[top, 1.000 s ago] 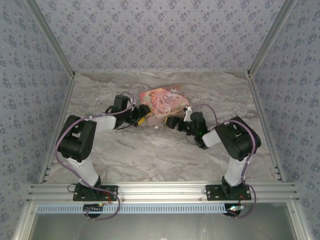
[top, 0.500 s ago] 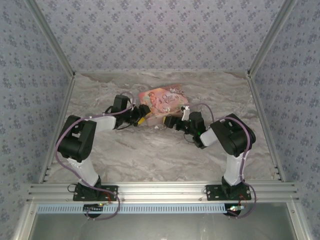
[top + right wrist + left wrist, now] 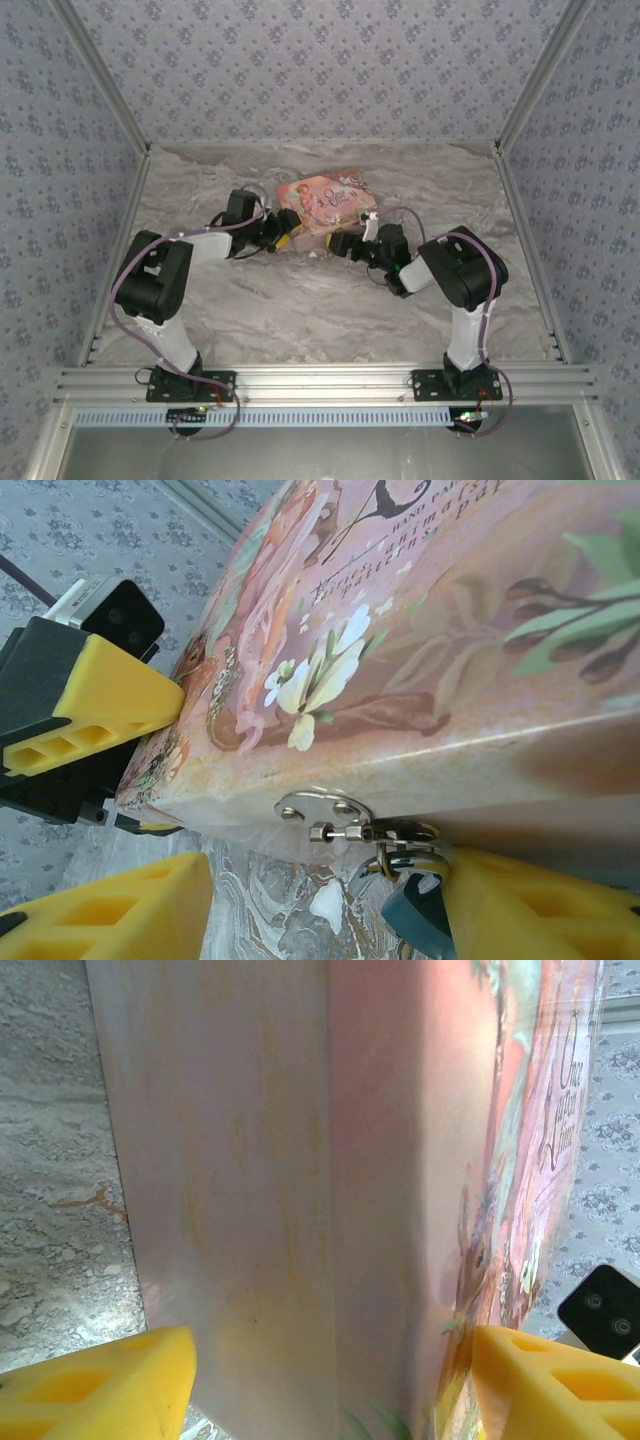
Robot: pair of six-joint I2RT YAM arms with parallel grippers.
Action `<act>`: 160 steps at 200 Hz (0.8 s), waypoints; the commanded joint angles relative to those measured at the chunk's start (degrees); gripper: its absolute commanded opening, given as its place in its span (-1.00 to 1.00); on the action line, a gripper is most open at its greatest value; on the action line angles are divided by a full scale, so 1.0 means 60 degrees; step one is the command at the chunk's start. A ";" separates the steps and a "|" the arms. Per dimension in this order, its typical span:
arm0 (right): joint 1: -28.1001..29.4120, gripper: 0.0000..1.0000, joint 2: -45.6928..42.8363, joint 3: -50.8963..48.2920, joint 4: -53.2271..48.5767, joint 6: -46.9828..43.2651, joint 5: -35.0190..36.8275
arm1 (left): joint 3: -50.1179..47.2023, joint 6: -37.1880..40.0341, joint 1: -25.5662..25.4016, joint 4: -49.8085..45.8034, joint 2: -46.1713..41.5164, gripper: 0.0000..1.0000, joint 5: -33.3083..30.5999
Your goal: Unlock the padlock with the key
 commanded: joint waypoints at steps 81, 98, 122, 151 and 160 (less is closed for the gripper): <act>-0.0010 0.06 0.0108 -0.0175 0.1105 0.0143 -0.0366 | -0.0260 0.0234 -0.0093 -0.0745 -0.0095 0.43 -0.0369; -0.0003 0.00 0.0097 -0.0205 0.1138 0.0165 -0.0386 | -0.0253 0.0234 -0.0089 -0.0753 -0.0095 0.43 -0.0365; -0.0004 -0.05 0.0089 -0.0253 0.1186 0.0167 -0.0409 | -0.0267 0.0234 -0.0089 -0.0747 -0.0088 0.43 -0.0372; -0.0015 -0.15 0.0091 -0.0261 0.1195 0.0187 -0.0434 | -0.0260 0.0234 -0.0089 -0.0749 -0.0080 0.43 -0.0372; -0.0018 -0.18 0.0103 -0.0261 0.1185 0.0187 -0.0441 | -0.0260 0.0248 -0.0089 -0.0750 -0.0080 0.43 -0.0371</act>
